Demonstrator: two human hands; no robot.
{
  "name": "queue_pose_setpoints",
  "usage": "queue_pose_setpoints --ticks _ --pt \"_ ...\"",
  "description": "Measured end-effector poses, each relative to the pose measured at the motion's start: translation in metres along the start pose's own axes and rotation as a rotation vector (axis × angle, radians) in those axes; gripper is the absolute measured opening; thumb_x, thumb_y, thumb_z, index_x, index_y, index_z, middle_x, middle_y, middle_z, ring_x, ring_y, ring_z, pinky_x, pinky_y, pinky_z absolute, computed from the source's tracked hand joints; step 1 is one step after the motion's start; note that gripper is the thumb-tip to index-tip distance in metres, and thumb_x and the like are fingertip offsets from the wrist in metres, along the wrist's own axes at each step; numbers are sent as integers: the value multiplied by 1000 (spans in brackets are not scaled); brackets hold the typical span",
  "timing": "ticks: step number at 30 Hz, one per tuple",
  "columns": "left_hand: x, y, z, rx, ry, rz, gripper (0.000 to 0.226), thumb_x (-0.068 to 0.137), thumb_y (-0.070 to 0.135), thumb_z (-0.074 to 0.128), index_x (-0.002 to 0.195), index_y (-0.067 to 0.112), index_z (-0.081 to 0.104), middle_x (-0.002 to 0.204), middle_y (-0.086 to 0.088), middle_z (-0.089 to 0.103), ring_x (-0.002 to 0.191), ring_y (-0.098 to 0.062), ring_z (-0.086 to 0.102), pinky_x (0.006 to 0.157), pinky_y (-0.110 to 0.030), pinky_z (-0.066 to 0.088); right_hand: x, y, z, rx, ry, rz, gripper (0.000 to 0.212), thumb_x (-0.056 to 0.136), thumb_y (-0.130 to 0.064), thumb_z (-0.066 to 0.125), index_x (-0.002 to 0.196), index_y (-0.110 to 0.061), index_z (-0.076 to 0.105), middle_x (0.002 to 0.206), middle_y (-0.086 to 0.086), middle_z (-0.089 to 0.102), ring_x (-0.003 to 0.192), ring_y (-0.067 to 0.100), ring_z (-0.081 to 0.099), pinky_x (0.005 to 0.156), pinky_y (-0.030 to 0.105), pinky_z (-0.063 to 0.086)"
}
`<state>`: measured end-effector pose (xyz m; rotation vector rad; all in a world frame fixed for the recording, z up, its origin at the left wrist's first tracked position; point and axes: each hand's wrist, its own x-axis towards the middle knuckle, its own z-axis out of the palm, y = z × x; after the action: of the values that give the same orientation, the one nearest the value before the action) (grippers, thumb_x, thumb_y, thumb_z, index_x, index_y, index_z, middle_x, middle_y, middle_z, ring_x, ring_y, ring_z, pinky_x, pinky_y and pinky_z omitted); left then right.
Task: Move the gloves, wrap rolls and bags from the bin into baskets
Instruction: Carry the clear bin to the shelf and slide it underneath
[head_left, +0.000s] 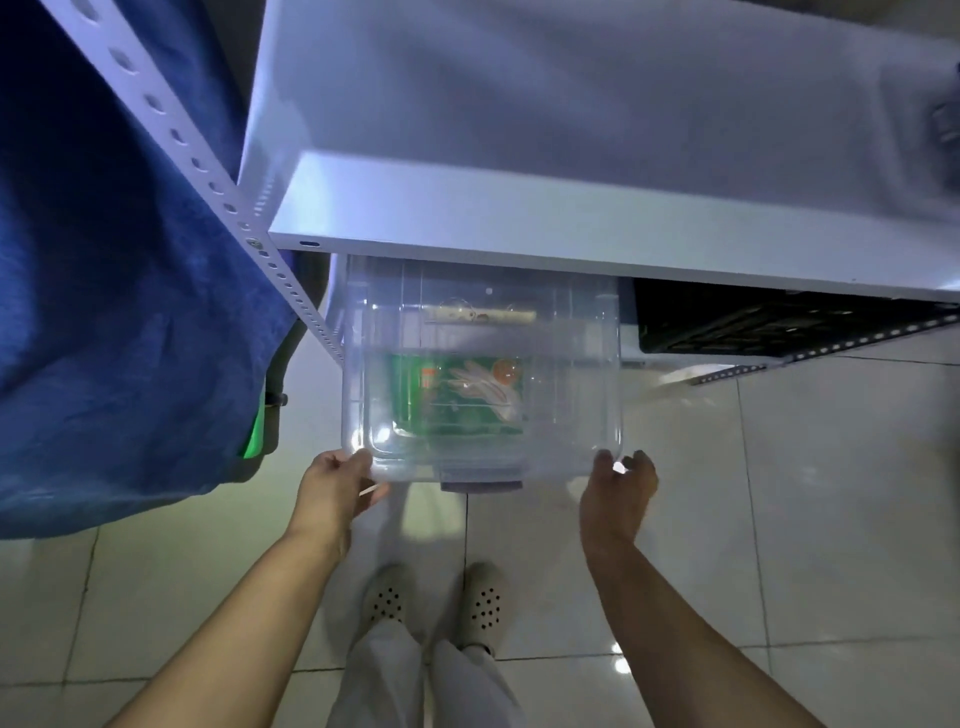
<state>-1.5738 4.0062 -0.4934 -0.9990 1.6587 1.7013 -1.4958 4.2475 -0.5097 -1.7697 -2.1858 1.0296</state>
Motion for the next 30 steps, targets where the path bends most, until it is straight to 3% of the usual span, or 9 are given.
queue_pose_setpoints --ticks 2,5,8,10,13,16,20,26,30 --pt "-4 0 6 -30 22 -4 12 92 5 46 80 6 49 80 -14 60 71 -24 62 71 -32 54 10 2 -2 102 -170 67 28 91 -17 48 107 5 55 98 18 62 82 25 55 69 29 38" --pt "-5 6 13 -72 67 43 14 93 6 45 80 6 48 80 -12 57 71 -23 60 67 -30 52 19 -6 -3 204 -193 74 28 89 -17 47 88 8 59 77 14 63 71 25 57 55 23 41" --pt "0 27 26 -115 85 105 20 94 9 46 75 9 48 74 -10 53 66 -20 56 63 -29 56 32 -29 -3 319 -211 53 26 88 -17 50 78 7 56 65 6 57 56 13 52 44 9 39" --pt "5 46 36 -182 84 115 25 95 11 48 70 11 47 71 -9 54 65 -19 55 67 -29 57 44 -51 0 392 -251 45 23 88 -18 51 73 -1 55 63 5 54 53 10 49 46 9 39" --pt "18 71 50 -280 35 125 21 91 3 53 71 11 52 62 -4 62 61 -14 59 69 -26 56 64 -79 8 513 -338 80 23 90 -17 54 67 -13 54 63 3 52 57 12 48 61 22 44" --pt "33 85 61 -286 0 140 12 87 -6 54 84 6 55 75 -8 60 67 -16 59 75 -23 54 78 -99 18 630 -404 134 24 84 -6 59 65 -18 50 61 1 47 56 12 43 62 26 39" --pt "50 95 75 -310 54 150 16 86 -6 56 76 6 55 75 -8 55 66 -15 58 61 -15 56 92 -109 29 670 -447 96 39 73 8 58 51 -21 45 46 -7 45 53 12 38 58 25 36" --pt "65 98 88 -267 117 170 19 87 -4 57 74 10 55 73 -6 56 64 -15 56 66 -19 52 105 -105 40 602 -426 -38 42 73 5 63 52 -22 38 39 -16 37 44 4 39 54 16 40" --pt "68 101 94 -242 133 185 19 88 0 58 73 11 53 73 -4 55 63 -12 55 63 -17 50 110 -99 44 533 -379 -98 25 77 -5 67 67 -18 48 51 -5 44 54 13 44 62 23 42"
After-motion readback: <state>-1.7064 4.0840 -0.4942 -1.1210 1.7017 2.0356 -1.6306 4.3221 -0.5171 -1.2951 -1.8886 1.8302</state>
